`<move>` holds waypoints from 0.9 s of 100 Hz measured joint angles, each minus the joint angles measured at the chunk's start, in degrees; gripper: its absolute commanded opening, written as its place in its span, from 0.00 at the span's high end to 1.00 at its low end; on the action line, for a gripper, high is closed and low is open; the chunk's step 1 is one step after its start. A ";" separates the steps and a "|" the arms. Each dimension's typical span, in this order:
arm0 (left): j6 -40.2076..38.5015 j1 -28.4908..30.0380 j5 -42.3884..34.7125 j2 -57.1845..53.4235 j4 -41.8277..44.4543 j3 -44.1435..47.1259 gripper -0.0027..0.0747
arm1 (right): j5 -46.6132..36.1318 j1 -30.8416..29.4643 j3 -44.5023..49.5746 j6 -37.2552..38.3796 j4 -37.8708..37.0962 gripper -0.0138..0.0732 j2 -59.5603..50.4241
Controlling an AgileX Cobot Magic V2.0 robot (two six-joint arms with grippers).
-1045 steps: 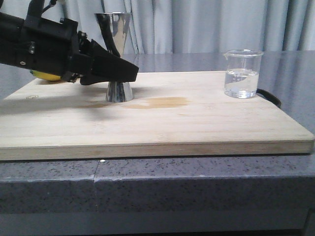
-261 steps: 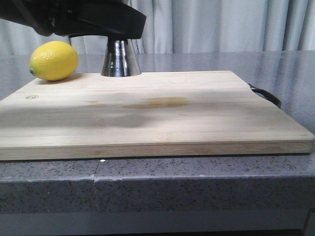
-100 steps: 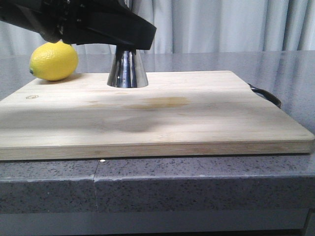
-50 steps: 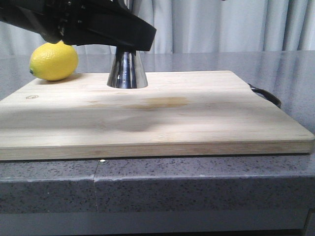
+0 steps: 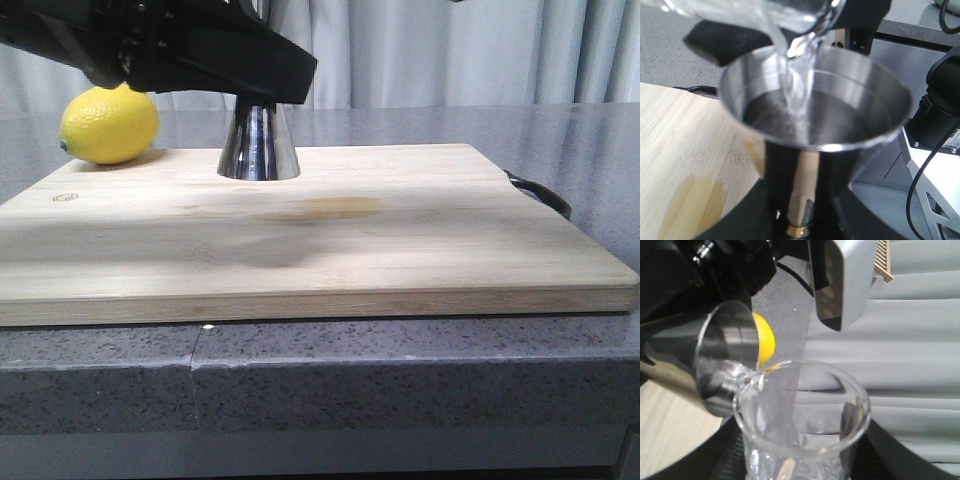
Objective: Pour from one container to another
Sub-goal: 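Tilt the beaker with the right gripper, pouring liquid into the jigger, then set the beaker back on the board with the right gripper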
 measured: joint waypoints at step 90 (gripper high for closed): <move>0.00 0.00 -0.47 0.00 0.00 0.00 0.99 | 0.61 -8.94 0.00 34.49 21.49 0.61 2.17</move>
